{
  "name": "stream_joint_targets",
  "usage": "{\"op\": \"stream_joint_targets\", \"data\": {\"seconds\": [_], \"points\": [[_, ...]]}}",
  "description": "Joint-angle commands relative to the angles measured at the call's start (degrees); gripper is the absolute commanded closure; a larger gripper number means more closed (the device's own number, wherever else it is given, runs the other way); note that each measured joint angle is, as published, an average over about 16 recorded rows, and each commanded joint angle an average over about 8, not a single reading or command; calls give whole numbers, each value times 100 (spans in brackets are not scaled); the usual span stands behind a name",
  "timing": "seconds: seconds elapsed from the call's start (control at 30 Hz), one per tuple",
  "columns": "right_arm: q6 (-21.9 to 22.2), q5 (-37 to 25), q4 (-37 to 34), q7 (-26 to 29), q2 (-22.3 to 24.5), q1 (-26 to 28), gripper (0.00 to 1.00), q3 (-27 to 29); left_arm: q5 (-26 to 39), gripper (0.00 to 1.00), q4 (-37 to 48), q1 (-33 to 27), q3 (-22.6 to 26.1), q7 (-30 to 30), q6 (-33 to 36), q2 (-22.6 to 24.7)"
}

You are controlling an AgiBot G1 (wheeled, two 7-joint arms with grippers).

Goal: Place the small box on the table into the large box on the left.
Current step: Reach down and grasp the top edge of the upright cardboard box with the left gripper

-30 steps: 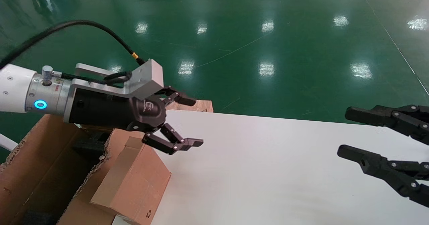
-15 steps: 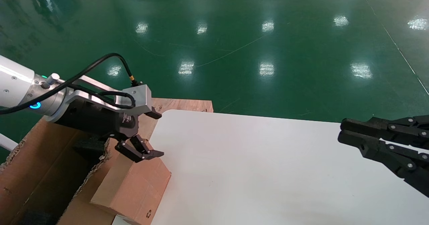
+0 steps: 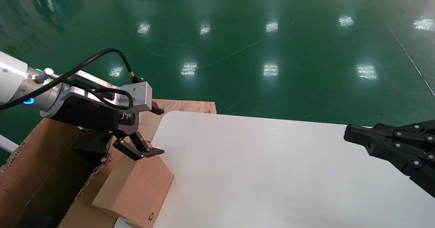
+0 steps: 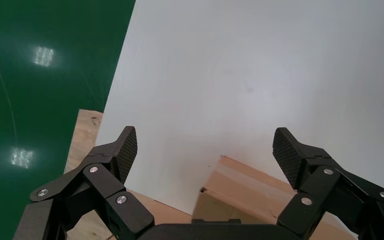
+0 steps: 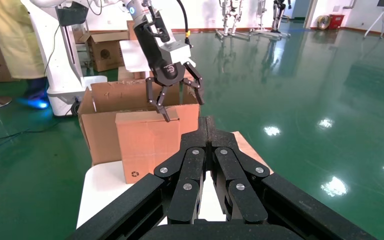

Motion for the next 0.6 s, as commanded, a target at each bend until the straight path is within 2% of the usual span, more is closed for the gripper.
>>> {"op": "stream_joint_targets", "data": {"seconds": [0.03, 0.23, 0.6], "points": [[0, 0, 0, 0, 0, 0, 100, 0, -37, 0, 25, 31, -28, 10, -16, -9], [0, 0, 0, 0, 0, 0, 100, 0, 231, 0, -3, -148, 253, -294, -3, 202], [0, 0, 0, 0, 0, 0, 100, 0, 580, 0, -73, -763, 1199, -1212, 55, 590]]}}
